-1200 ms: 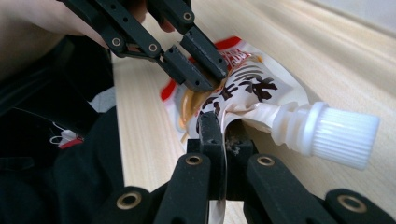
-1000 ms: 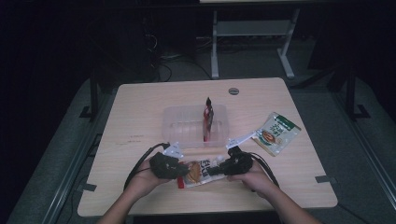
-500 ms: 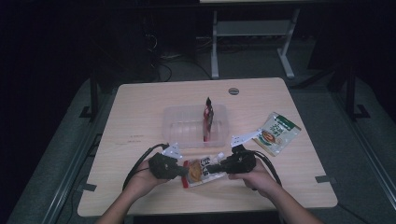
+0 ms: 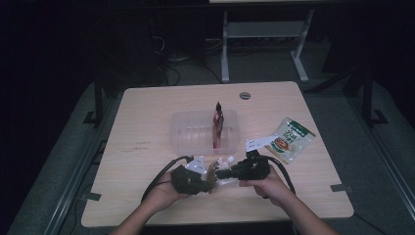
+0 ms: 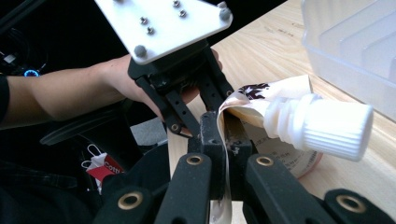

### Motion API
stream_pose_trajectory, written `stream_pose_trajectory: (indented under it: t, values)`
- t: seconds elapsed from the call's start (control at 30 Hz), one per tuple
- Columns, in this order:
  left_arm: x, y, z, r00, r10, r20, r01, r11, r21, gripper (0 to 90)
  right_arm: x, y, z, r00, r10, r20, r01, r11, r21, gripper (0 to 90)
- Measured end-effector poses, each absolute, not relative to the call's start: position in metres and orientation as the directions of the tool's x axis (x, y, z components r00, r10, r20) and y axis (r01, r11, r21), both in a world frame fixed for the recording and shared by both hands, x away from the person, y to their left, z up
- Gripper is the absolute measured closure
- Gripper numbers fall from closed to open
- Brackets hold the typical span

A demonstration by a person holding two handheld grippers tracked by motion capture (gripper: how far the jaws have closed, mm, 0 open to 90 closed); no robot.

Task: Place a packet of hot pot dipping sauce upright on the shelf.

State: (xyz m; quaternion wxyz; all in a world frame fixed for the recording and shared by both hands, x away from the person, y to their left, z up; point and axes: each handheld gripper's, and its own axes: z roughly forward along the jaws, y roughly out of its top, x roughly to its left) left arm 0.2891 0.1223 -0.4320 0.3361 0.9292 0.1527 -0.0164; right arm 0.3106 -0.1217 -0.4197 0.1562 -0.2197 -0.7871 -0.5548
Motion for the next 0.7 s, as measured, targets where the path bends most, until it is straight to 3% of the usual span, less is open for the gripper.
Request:
stream_pose_trajectory:
  t: [0.3, 0.7]
  values:
    - [0.289, 0.146, -0.424, 0.940, 0.314, -0.134, 0.325, -0.702, 0.633, 71.7, 0.310, -0.122, -0.416, -0.859, 0.195, 0.474, 0.512, 0.297, 0.806, 89.8]
    - [0.274, 0.187, -0.429, 0.895, 0.405, -0.188, 0.426, -0.647, 0.633, 40.4, 0.316, -0.115, -0.396, -0.873, 0.200, 0.445, 0.487, 0.323, 0.812, 89.8]
